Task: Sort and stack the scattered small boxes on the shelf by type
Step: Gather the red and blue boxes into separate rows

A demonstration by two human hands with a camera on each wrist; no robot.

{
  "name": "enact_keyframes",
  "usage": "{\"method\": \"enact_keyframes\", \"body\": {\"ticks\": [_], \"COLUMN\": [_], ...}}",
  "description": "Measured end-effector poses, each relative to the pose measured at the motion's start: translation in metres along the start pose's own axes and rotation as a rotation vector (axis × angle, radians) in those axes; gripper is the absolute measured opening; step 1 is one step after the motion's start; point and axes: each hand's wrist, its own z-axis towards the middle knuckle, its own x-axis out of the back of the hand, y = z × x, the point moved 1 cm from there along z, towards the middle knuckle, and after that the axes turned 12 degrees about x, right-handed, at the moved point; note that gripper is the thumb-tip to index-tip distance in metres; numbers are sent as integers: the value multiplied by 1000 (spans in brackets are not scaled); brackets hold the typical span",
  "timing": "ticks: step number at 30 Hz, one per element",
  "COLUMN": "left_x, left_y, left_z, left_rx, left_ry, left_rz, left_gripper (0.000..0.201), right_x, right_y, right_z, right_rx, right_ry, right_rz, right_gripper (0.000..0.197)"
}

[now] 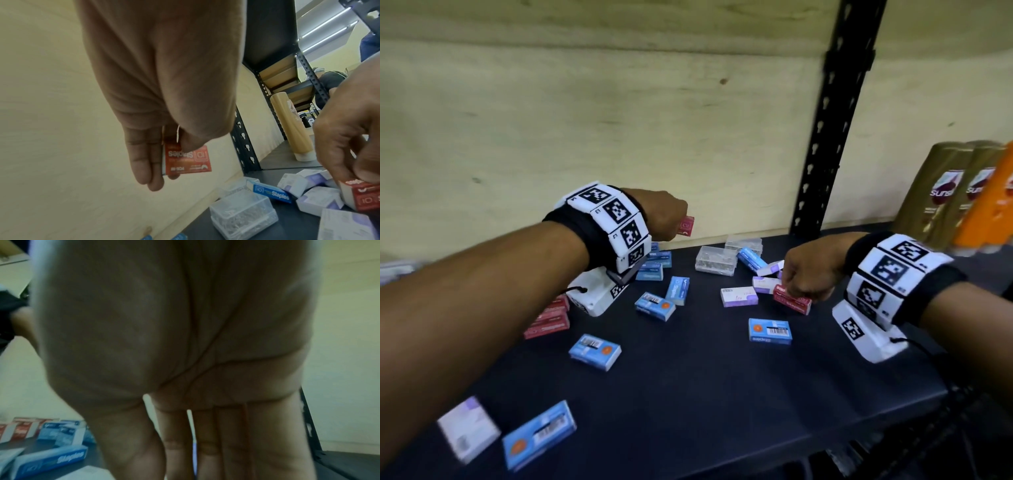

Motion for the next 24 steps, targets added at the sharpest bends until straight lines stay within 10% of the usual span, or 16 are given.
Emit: {"method": "enact_keyframes", "body": {"ticks": [12,17,24], "left_x": [3,5,-8], "left_y": [-38,-65,-106], "left_z": [-44,-68,-104], "left_rx": [47,88,112], "left_ry": [-3,-21,-88], "left_rz": [-88,-129,-196], "left_gripper": [29,32,29], "right_x": [-8,-6,17], "right_y": [-2,-6,-18], "right_z": [-7,-5,0], "right_rx": [20,-2,104], "right_ry": [-34,14,64], "right_rz": [136,126,190], "right_gripper": [43,18,36]}}
